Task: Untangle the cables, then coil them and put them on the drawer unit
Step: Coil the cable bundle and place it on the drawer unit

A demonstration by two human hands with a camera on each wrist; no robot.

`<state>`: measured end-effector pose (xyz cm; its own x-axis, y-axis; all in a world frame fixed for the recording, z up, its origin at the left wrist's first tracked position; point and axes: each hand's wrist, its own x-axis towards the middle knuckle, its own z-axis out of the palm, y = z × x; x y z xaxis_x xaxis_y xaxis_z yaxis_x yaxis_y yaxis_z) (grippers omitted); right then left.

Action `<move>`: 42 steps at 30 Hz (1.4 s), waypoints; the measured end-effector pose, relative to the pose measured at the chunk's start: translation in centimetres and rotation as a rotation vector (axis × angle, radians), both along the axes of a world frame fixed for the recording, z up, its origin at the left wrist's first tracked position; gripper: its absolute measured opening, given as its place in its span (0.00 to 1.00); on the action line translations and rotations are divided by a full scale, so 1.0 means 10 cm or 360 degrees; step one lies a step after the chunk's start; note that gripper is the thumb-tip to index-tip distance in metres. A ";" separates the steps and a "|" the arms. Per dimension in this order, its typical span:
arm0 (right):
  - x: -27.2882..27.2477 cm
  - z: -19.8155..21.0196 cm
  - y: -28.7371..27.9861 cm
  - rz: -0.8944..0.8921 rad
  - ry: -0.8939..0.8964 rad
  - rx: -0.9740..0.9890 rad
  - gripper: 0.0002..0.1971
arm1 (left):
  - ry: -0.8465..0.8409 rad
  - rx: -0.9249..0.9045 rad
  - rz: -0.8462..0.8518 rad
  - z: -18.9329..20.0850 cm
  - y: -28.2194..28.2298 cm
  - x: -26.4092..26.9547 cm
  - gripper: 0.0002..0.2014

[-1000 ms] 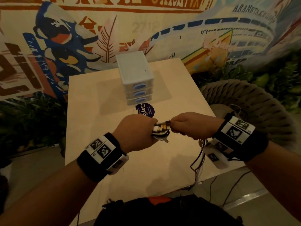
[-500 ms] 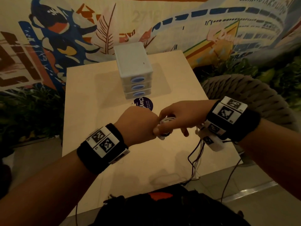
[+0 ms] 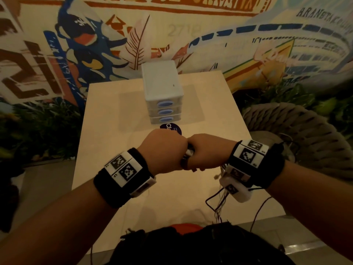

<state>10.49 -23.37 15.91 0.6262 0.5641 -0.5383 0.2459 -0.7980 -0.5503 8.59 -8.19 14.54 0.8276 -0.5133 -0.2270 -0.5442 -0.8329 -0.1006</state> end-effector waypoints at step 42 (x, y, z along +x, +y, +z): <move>-0.11 0.21 -0.29 -0.0073 0.0530 0.1080 0.13 | 0.0590 -0.2910 0.0424 0.37 -0.05 -0.19 0.09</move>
<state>9.42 -26.24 18.02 0.5218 0.8166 -0.2468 -0.0446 -0.2628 -0.9638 6.67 -8.73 18.19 0.9596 -0.1808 0.2157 -0.1831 0.1810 0.9663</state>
